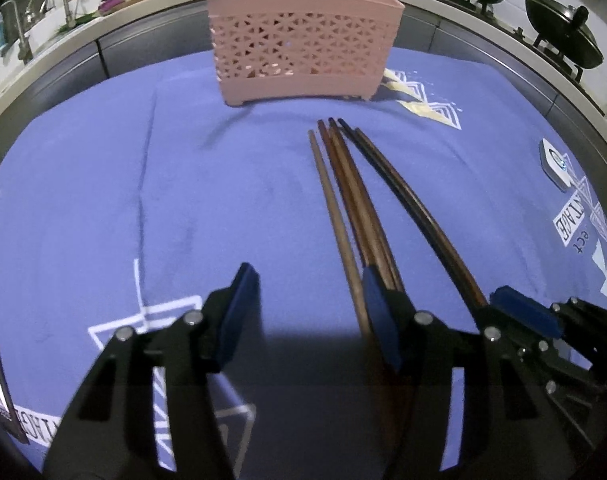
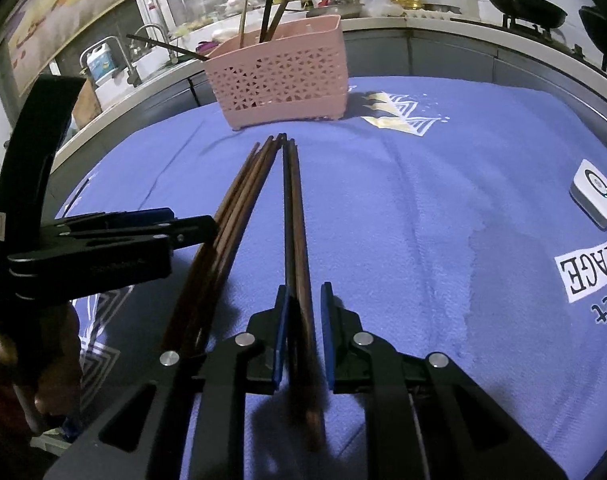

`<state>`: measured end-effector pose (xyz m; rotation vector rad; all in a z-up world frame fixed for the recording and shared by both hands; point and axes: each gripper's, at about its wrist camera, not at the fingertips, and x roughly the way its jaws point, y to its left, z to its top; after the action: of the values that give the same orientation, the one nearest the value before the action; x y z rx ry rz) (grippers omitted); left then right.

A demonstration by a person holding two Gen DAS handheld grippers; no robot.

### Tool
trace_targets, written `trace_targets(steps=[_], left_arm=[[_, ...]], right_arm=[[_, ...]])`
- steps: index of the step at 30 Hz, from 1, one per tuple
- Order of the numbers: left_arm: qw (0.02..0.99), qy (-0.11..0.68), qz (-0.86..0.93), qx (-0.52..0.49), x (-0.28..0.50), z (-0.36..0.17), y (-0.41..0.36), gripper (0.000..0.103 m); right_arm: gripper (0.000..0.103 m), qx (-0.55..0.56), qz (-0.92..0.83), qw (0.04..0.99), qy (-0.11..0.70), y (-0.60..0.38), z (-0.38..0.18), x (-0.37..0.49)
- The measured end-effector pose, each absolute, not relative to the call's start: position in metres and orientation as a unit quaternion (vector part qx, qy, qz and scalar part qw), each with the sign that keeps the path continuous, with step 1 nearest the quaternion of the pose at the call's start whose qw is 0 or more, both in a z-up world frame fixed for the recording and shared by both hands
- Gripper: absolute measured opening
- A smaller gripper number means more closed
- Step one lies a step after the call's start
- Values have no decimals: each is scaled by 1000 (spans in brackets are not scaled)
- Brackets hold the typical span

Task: Organize utensils
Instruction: 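Close the right tool on a chopstick while the left tool closes on another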

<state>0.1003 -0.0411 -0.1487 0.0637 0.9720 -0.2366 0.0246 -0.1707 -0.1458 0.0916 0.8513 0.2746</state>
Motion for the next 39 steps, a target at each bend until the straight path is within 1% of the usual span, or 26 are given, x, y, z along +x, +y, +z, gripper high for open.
trace_targets(steps=[4,8,9,10,11,12,13,20,25,26,27,28,31,35,39], left_arm=[[877,466,-108,36,100,-149,-43,54],[883,453,-97,78,100,-152,-56,53],[884,449,-103,77,100,-152,-57,43],[885,446,-109,79,100,-151,-57,24],[884,446,-116,80,100,-151,-57,14],[882,449,-121,79,100,-150,-56,9],[881,449,-123,78,99,-151,-55,7],[872,461,-149,68,77,-151,-20,7],[867,468,-155,72,73,-150,-14,8],[867,467,-154,74,76,-149,-15,10],[868,467,-152,74,79,-148,-17,16],[869,467,-149,74,81,-147,-18,21],[872,463,-143,74,90,-145,-21,21],[871,466,-135,73,102,-146,-21,21],[874,462,-132,80,104,-146,-22,21]], right_arm=[[15,31,136,900,412,-162,-148,25],[14,35,141,900,411,-163,-150,25],[14,41,143,898,414,-165,-150,25],[13,44,144,897,417,-166,-151,25],[13,50,147,893,421,-167,-151,24],[13,55,151,891,426,-169,-151,23],[13,62,156,887,431,-170,-151,21],[14,121,199,851,471,-185,-154,9],[14,156,197,849,465,-194,-144,21],[14,157,195,851,462,-194,-142,24],[14,154,193,854,457,-192,-138,30],[14,149,192,858,452,-190,-135,35],[14,123,180,867,448,-182,-131,51],[14,93,180,863,462,-169,-138,71],[14,74,174,866,463,-167,-141,77]])
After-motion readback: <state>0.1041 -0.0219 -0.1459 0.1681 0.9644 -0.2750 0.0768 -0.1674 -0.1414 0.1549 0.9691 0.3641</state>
